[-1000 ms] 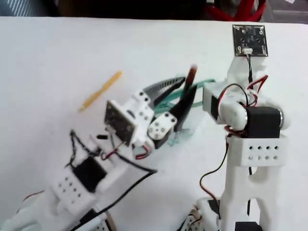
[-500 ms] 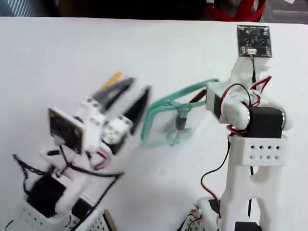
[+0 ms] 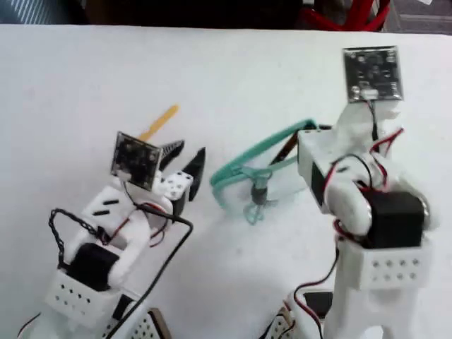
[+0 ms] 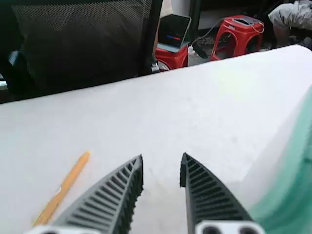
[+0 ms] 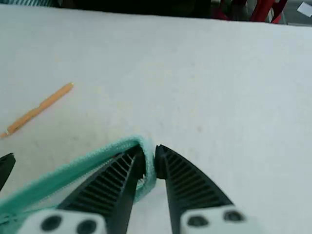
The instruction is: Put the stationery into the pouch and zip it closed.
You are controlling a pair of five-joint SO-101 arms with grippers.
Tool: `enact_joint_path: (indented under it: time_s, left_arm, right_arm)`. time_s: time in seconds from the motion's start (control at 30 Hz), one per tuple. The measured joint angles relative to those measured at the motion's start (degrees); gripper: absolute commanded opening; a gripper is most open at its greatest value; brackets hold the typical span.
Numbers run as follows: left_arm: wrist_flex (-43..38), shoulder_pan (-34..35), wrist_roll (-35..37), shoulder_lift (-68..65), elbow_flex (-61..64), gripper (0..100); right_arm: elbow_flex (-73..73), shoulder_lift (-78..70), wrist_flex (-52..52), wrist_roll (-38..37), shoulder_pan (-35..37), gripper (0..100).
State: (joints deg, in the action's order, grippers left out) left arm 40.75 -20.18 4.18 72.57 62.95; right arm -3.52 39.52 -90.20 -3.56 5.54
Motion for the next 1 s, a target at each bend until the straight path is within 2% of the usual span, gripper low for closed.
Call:
enact_joint_path:
  time_s: [0.1,0.2,0.3,0.37,0.5,0.63,0.8,1.0]
  left_arm:
    - [-3.7,0.1,0.2,0.0,4.2,14]
    - [-6.6,2.4,0.2,0.0,6.8,14]
    - [-7.2,3.3,0.2,0.0,7.1,14]
    - [-7.4,3.6,0.2,0.0,7.1,14]
    - [-7.4,3.5,0.4,0.0,7.1,14]
    - [-7.4,3.6,0.4,0.0,7.1,14]
    - [-7.7,3.8,0.4,-0.1,8.4,14]
    - [-7.7,3.9,0.4,-0.1,8.6,14]
  right_arm:
    - [-3.3,1.5,-3.0,0.0,2.4,1.9]
    - [-0.1,-3.8,0.6,0.0,3.8,1.9]
    - [-0.6,-11.5,2.2,0.0,2.6,1.9]
    - [-5.0,-13.5,-1.3,0.9,0.9,1.9]
    - [-15.5,-8.4,-7.6,0.7,0.4,1.9]
    - [-13.5,-3.1,-6.7,-1.0,0.6,1.9]
    - [-1.1,-11.7,-0.4,-1.1,-4.0,1.9]
    - [-8.2,-13.5,-5.7,-0.5,-11.0,1.9]
